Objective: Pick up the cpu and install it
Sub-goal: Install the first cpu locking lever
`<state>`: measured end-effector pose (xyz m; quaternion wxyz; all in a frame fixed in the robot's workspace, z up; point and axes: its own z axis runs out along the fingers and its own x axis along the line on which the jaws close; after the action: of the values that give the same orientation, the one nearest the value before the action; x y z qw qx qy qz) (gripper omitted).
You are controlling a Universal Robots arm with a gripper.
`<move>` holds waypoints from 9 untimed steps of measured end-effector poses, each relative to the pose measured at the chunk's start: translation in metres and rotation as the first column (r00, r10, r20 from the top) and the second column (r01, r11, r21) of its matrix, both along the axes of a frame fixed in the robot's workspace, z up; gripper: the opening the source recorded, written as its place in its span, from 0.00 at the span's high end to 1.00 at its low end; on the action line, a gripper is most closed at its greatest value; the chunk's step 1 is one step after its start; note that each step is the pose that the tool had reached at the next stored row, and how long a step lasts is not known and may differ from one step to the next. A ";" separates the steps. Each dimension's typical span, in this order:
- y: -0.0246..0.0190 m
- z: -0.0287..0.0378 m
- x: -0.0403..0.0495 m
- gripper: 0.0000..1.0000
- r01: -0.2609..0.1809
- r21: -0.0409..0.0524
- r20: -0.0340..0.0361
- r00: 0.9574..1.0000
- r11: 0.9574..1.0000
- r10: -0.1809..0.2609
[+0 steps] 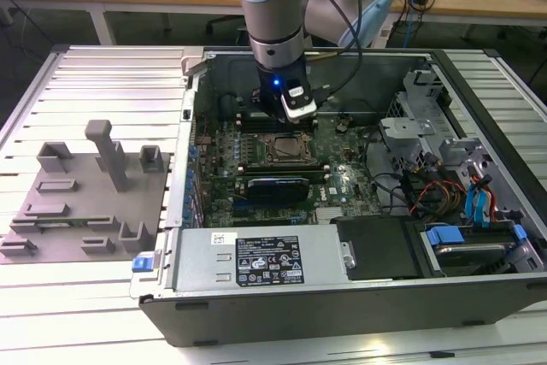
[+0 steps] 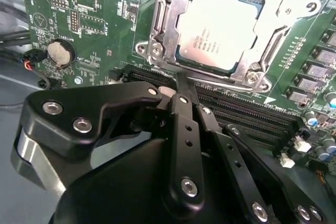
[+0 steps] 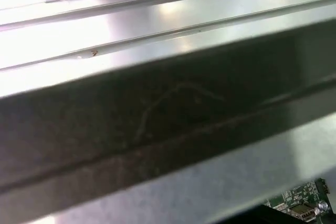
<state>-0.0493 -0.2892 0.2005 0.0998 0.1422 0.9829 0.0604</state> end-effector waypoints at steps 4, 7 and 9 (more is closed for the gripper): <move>-0.0001 -0.0013 -0.0001 0.89 0.000 -0.024 0.006 1.000 1.000 0.000; -0.0001 -0.0020 0.0000 0.89 0.000 -0.024 0.008 1.000 1.000 0.000; -0.0001 -0.0022 -0.0001 0.89 0.000 -0.021 0.008 1.000 1.000 0.000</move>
<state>-0.0494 -0.2893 0.1982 0.1053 0.1410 0.9831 0.0505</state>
